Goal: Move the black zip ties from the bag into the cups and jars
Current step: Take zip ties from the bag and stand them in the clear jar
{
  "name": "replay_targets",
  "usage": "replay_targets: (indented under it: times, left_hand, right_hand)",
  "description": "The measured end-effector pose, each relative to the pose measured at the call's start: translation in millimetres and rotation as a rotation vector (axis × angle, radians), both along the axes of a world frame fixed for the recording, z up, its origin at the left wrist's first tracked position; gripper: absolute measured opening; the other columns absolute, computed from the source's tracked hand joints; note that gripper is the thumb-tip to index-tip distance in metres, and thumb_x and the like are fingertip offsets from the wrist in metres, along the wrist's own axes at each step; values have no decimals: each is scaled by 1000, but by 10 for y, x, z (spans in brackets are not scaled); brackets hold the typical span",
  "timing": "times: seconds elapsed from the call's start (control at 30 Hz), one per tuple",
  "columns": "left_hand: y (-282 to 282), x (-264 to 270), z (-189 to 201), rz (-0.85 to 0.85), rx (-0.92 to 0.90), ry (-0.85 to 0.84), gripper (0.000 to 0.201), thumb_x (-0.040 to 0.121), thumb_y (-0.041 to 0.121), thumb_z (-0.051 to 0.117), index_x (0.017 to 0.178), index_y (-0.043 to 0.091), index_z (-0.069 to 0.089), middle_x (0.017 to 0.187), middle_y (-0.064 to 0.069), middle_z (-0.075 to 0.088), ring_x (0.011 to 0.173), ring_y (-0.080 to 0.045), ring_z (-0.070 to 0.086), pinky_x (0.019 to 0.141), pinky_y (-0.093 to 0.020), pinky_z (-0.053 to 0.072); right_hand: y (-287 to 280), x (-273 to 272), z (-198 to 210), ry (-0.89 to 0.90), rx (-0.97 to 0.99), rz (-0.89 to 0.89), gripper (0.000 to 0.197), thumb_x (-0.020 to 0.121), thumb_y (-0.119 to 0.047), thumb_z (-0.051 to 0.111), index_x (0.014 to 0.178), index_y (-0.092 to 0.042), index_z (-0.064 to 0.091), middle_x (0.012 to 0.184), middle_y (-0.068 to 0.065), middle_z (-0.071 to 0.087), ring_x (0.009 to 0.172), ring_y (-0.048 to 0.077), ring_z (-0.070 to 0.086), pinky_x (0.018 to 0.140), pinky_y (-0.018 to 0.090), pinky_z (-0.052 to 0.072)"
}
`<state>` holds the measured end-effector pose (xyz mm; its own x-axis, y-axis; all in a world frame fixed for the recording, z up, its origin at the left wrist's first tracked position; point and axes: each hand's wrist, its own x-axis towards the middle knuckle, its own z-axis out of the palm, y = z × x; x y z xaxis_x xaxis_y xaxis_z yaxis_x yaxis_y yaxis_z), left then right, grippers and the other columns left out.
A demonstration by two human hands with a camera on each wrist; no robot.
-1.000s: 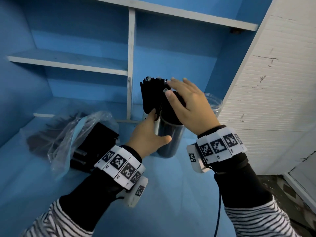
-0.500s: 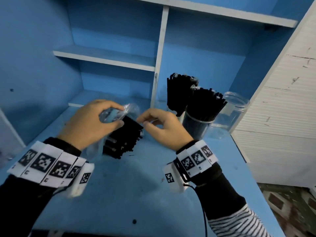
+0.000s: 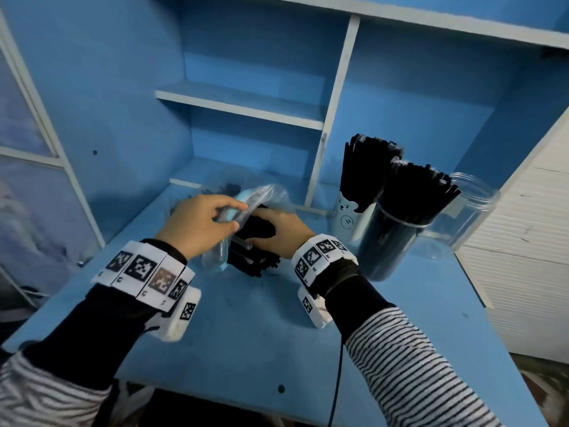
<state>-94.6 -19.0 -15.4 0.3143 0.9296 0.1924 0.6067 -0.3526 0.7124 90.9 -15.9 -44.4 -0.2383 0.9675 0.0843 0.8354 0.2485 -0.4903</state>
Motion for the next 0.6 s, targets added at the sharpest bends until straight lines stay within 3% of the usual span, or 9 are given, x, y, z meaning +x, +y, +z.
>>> replay_targets:
  times: [0.23, 0.4, 0.5, 0.6]
  left_hand:
    - [39, 60, 52, 58, 3, -93, 33, 78, 20, 73, 96, 48, 68, 108, -11, 70, 97, -29, 65, 90, -44, 52]
    - [41, 32, 71, 67, -1, -107, 34, 80, 18, 73, 104, 42, 70, 111, -6, 69, 99, -26, 65, 91, -45, 52]
    - [42, 18, 76, 67, -1, -123, 34, 80, 16, 73, 101, 43, 70, 109, -7, 70, 99, -28, 65, 90, -45, 52]
    - [40, 5, 79, 59, 2, -124, 35, 79, 16, 73, 100, 43, 69, 108, -3, 70, 97, -26, 66, 90, -45, 53]
  right_hand:
    - [53, -11, -64, 22, 129, 46, 47, 81, -10, 69, 126, -23, 63, 124, 8, 61, 116, 23, 56, 102, 29, 40]
    - [40, 8, -65, 104, 214, 28, 36, 87, -15, 68, 122, -20, 66, 123, 3, 64, 114, 19, 58, 101, 23, 40]
    - [6, 13, -19, 136, 225, 19, 34, 89, -21, 67, 122, -21, 66, 123, 1, 65, 115, 17, 58, 103, 25, 40]
    - [-29, 19, 8, 136, 261, 15, 30, 90, -18, 64, 120, -19, 67, 122, 1, 66, 114, 16, 58, 100, 17, 37]
